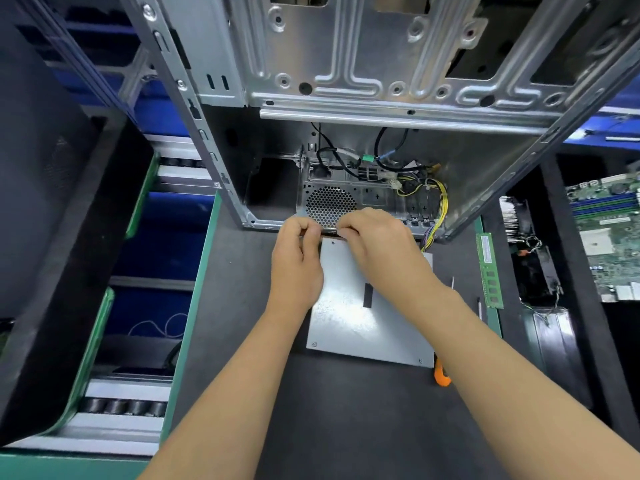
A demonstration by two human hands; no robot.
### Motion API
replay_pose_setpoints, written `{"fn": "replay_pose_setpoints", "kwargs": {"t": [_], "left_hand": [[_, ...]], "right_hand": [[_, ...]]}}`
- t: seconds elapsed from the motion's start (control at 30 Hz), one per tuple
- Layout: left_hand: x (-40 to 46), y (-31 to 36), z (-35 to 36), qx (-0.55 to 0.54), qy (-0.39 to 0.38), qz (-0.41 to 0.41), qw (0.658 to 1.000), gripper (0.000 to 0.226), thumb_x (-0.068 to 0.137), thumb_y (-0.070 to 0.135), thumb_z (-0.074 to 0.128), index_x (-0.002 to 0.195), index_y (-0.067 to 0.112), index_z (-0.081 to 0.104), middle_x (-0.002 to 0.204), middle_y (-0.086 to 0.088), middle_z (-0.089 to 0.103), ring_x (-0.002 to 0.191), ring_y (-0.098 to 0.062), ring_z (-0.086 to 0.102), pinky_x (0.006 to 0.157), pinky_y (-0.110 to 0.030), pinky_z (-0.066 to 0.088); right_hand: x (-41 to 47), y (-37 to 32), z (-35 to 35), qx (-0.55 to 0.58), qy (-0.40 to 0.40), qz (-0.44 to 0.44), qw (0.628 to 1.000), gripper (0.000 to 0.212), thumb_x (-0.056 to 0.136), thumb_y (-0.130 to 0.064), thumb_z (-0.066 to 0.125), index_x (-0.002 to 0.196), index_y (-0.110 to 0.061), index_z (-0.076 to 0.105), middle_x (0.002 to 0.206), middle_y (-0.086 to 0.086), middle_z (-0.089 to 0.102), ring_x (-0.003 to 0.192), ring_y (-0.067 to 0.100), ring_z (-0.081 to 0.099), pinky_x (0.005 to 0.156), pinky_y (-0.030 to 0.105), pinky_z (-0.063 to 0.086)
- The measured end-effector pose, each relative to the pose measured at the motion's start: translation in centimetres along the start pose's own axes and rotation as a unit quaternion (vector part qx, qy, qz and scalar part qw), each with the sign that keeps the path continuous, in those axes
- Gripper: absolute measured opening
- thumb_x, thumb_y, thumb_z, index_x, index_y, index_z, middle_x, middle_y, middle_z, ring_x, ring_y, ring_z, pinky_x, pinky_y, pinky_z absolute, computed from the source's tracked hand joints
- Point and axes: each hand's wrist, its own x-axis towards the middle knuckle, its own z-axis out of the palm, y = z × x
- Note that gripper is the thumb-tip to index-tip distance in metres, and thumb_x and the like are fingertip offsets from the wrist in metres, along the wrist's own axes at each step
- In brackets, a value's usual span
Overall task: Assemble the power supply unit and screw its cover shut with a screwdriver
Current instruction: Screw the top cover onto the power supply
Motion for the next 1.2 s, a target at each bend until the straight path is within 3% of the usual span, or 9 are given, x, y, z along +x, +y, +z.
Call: {"fn": "replay_pose_setpoints", "kwargs": {"t": [0.23, 0.4, 0.63, 0.73, 0.9, 1.0, 1.2], "left_hand": [[0.0, -0.1, 0.1, -0.003, 0.001, -0.003, 1.0, 0.021, 0.105, 0.017, 0.046, 0.089, 0.028, 0.053, 0.095, -0.004, 0.059, 0.079, -0.009, 0.049, 0.072, -0.015, 0.04], [0.0, 0.0, 0.1, -0.003, 0.004, -0.001, 1.0, 0.026, 0.105, 0.014, 0.046, 0.086, 0.032, 0.052, 0.096, -0.005, 0.06, 0.08, -0.01, 0.05, 0.072, -0.014, 0.039], [0.0, -0.2, 0.1, -0.002, 0.002, -0.001, 1.0, 0.023, 0.105, 0.013, 0.046, 0.089, 0.027, 0.054, 0.098, -0.008, 0.061, 0.085, -0.017, 0.053, 0.074, -0.017, 0.041], [0.0, -0.3, 0.1, -0.006, -0.001, -0.005, 1.0, 0.021, 0.105, 0.013, 0.046, 0.089, 0.024, 0.055, 0.095, -0.009, 0.06, 0.081, -0.015, 0.051, 0.071, -0.018, 0.041], [0.0, -0.2, 0.1, -0.007, 0.002, -0.004, 1.0, 0.023, 0.105, 0.015, 0.046, 0.088, 0.028, 0.054, 0.096, -0.007, 0.06, 0.083, -0.014, 0.052, 0.072, -0.016, 0.041], [-0.1, -0.1, 0.0, -0.006, 0.001, -0.007, 1.0, 0.024, 0.105, 0.016, 0.046, 0.087, 0.03, 0.053, 0.096, -0.006, 0.06, 0.081, -0.012, 0.051, 0.071, -0.015, 0.04], [-0.1, 0.0, 0.1, -0.007, 0.001, -0.011, 1.0, 0.025, 0.105, 0.016, 0.047, 0.087, 0.033, 0.053, 0.097, -0.006, 0.061, 0.082, -0.012, 0.052, 0.071, -0.013, 0.04]], "right_hand": [[0.3, 0.0, -1.0, 0.112, -0.019, 0.026, 0.993, 0.017, 0.091, -0.006, 0.066, 0.107, -0.011, 0.071, 0.092, -0.001, 0.068, 0.086, 0.013, 0.06, 0.086, 0.034, 0.049], [0.9, -0.2, -1.2, 0.071, -0.068, 0.014, 0.995, 0.013, 0.095, -0.015, 0.064, 0.099, -0.01, 0.074, 0.097, 0.005, 0.067, 0.098, 0.022, 0.058, 0.091, 0.042, 0.044], [1.6, -0.6, -0.9, -0.077, -0.105, -0.026, 0.991, 0.02, 0.099, -0.026, 0.058, 0.107, -0.016, 0.073, 0.105, 0.003, 0.063, 0.104, 0.023, 0.056, 0.084, 0.029, 0.038], [1.8, -0.8, -0.3, -0.116, -0.117, -0.037, 0.986, 0.017, 0.099, -0.022, 0.059, 0.11, -0.018, 0.071, 0.105, 0.001, 0.061, 0.108, 0.024, 0.053, 0.086, 0.031, 0.041], [2.0, -1.0, -0.4, -0.112, -0.106, -0.013, 0.988, 0.014, 0.093, -0.021, 0.066, 0.105, -0.017, 0.072, 0.102, 0.002, 0.064, 0.102, 0.026, 0.058, 0.08, 0.033, 0.045], [2.5, -1.1, -0.9, -0.078, -0.128, 0.027, 0.988, 0.015, 0.091, -0.024, 0.067, 0.103, -0.017, 0.074, 0.104, 0.003, 0.065, 0.101, 0.025, 0.059, 0.075, 0.028, 0.034], [2.4, -1.2, -1.4, -0.04, -0.143, 0.036, 0.988, 0.016, 0.09, -0.025, 0.068, 0.1, -0.015, 0.075, 0.103, 0.004, 0.067, 0.1, 0.024, 0.059, 0.083, 0.033, 0.042]]}}
